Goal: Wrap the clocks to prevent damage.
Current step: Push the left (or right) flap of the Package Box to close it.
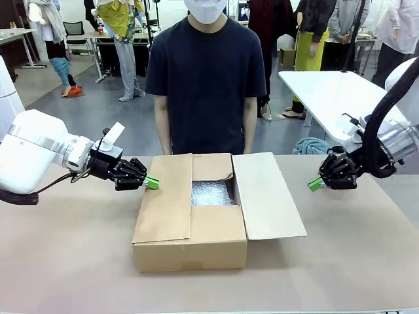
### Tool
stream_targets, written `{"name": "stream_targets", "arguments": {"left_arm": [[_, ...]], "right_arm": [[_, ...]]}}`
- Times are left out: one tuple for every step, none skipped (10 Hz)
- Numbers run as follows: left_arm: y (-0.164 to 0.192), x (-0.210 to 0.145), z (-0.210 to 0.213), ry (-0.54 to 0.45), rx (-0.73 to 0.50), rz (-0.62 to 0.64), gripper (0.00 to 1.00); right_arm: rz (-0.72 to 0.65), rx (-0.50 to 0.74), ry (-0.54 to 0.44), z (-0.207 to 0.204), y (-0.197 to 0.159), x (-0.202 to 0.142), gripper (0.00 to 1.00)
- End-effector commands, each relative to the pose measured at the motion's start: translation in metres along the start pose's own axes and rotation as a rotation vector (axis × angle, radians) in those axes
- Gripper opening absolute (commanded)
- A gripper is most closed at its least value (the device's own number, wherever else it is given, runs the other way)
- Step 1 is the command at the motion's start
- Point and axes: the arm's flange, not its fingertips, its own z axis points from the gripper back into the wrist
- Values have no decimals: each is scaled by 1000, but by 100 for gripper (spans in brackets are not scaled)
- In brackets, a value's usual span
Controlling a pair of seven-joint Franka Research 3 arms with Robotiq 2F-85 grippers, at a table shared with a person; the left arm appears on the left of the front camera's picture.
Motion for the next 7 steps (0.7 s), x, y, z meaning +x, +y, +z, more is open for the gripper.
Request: {"name": "stream_targets", "arguments": {"left_arm": [[1,-4,-2,4,1,4,0],[1,-4,-2,4,1,4,0],[1,-4,-2,4,1,4,0],[1,-4,-2,4,1,4,0],[1,-4,-2,4,1,4,0],[1,-4,-2,4,1,4,0],[1,-4,-2,4,1,4,0]], "right_arm": [[-8,-49,-64,-14,-10,-16,1],[-26,-48,-74,-22,-13,-22,1],[-41,-55,-70,-31,-16,-26,1],[-54,-60,-68,-42,-19,-29,1],[-72,-53,-65,-55,-20,-33,1],[-105,-42,-88,-69,-22,-34,1],[-121,-31,-135,-77,-24,-32,1]]}}
